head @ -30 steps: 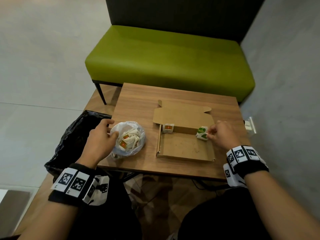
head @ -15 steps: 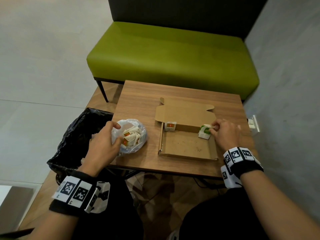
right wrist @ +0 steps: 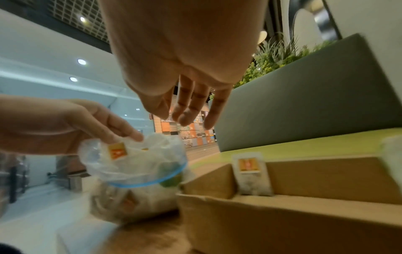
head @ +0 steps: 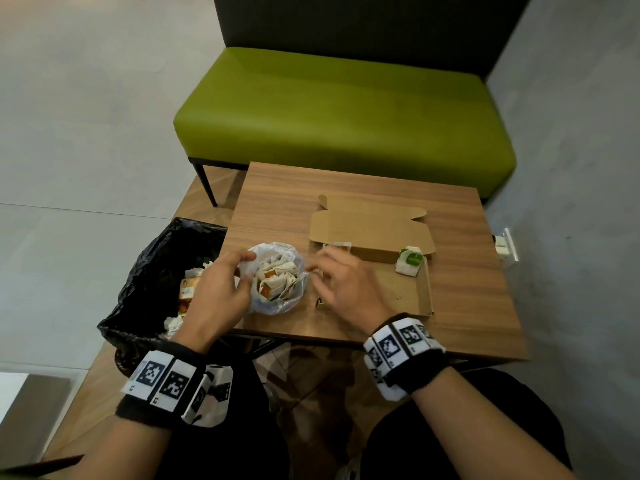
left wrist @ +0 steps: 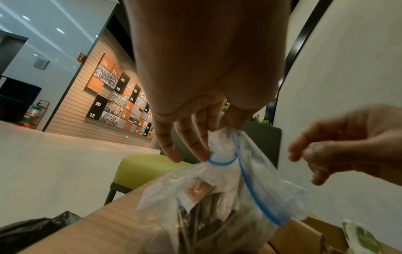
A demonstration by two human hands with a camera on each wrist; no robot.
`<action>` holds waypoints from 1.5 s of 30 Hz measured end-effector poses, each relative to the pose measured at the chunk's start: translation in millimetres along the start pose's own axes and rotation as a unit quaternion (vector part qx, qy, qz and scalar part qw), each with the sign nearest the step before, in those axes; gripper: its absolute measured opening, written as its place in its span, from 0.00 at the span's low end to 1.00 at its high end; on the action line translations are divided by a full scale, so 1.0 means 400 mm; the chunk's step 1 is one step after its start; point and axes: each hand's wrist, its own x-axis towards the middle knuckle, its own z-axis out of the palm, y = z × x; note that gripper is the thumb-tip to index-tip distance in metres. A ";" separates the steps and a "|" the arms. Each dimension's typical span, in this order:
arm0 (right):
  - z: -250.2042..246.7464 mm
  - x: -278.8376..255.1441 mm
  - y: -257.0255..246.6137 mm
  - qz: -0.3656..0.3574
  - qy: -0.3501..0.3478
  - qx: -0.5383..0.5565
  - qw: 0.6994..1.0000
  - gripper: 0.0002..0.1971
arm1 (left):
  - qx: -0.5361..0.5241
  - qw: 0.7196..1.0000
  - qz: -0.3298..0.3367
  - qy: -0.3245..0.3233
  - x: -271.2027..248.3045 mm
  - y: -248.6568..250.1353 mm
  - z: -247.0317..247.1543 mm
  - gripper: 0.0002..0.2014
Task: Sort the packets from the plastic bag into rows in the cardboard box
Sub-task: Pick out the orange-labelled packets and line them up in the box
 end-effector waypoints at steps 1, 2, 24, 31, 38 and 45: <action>0.014 0.009 -0.020 -0.010 -0.011 0.019 1.000 0.06 | 0.003 1.000 0.005 -0.009 -0.005 -0.001 -0.002 0.19; 0.026 0.017 -0.036 -0.012 -0.020 0.026 0.999 0.05 | 0.004 1.000 0.011 -0.014 -0.009 -0.002 -0.004 0.20; 0.086 0.143 -0.123 -0.014 -0.167 -0.168 0.971 0.09 | -0.020 0.998 -0.006 -0.056 0.022 -0.030 -0.036 0.28; 0.066 0.167 -0.076 0.189 -0.060 0.134 0.971 0.05 | -0.055 0.993 -0.001 -0.106 0.027 -0.056 -0.055 0.47; 0.005 0.157 -0.051 0.294 0.037 0.371 0.880 0.05 | -0.154 0.981 -0.116 -0.030 0.088 -0.067 -0.002 0.38; -0.006 0.083 -0.014 0.339 0.023 0.408 0.848 0.06 | -0.005 0.996 -0.039 0.084 0.075 -0.034 0.021 0.32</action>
